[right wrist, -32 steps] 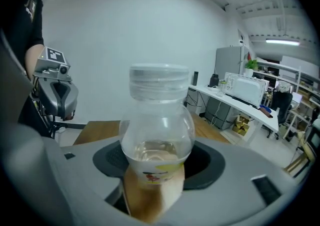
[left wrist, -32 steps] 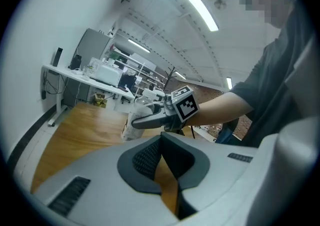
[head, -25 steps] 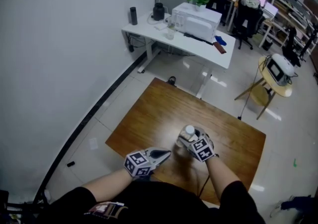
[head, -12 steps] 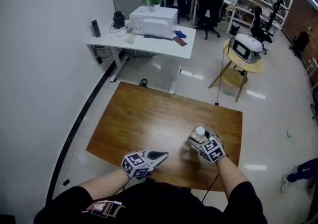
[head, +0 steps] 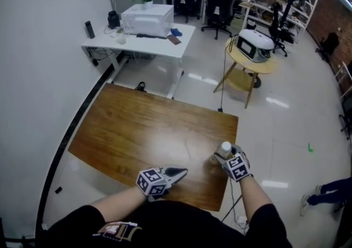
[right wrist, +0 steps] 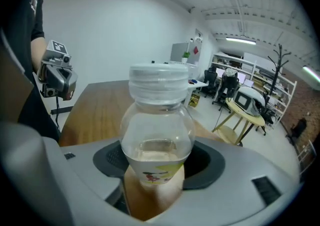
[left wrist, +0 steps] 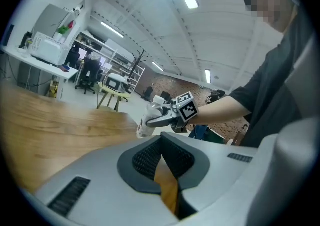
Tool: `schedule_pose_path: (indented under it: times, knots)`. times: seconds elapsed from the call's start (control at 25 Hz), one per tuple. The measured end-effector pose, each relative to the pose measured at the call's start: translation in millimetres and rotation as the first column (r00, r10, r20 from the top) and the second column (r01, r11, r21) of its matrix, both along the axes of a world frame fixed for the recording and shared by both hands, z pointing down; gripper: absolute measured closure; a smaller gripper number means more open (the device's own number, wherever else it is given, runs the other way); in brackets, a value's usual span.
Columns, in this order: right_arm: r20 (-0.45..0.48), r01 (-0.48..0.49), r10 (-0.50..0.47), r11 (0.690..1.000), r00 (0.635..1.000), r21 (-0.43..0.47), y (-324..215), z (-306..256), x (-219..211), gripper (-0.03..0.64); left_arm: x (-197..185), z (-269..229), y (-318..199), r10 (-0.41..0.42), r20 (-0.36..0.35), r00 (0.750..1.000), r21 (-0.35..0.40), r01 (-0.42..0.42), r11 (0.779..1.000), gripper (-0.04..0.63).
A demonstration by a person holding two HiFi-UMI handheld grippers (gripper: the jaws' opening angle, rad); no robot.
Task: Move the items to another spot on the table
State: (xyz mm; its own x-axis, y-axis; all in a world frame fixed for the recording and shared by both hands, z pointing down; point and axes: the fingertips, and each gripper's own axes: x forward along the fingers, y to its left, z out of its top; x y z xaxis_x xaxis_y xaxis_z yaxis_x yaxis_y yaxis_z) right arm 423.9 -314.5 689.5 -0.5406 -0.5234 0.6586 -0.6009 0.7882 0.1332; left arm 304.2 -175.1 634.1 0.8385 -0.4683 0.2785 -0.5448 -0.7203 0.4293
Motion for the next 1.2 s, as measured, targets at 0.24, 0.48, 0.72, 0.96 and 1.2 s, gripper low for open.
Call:
schedule_pose_path:
  times: [0.24, 0.48, 0.72, 0.96, 1.2]
  knots:
    - [0.02, -0.08, 0.082, 0.995, 0.996, -0.063, 1, 42, 54, 0.324, 54, -3, 0, 0.039, 0.029, 0.999, -0.005, -0.038, 0.999, 0.603]
    - [0.107, -0.185, 0.195, 0.978, 0.975, -0.096, 4, 62, 68, 0.322, 59, 0, -2, 0.023, 0.055, 0.998, -0.016, -0.023, 1.0, 0.603]
    - [0.073, -0.169, 0.174, 0.983, 0.982, -0.076, 3, 63, 69, 0.298, 59, -3, -2, 0.025, 0.065, 0.998, -0.008, -0.024, 1.0, 0.603]
    - [0.134, -0.172, 0.18, 0.983, 0.974, -0.07, 18, 28, 75, 0.25, 36, -13, -5, -0.001, 0.044, 0.999, 0.008, 0.001, 1.0, 0.603]
    - [0.288, -0.253, 0.232, 0.967, 0.929, 0.039, 64, -72, 67, 0.25, -25, -39, 4, 0.05, 0.022, 0.999, 0.06, -0.051, 0.997, 0.603]
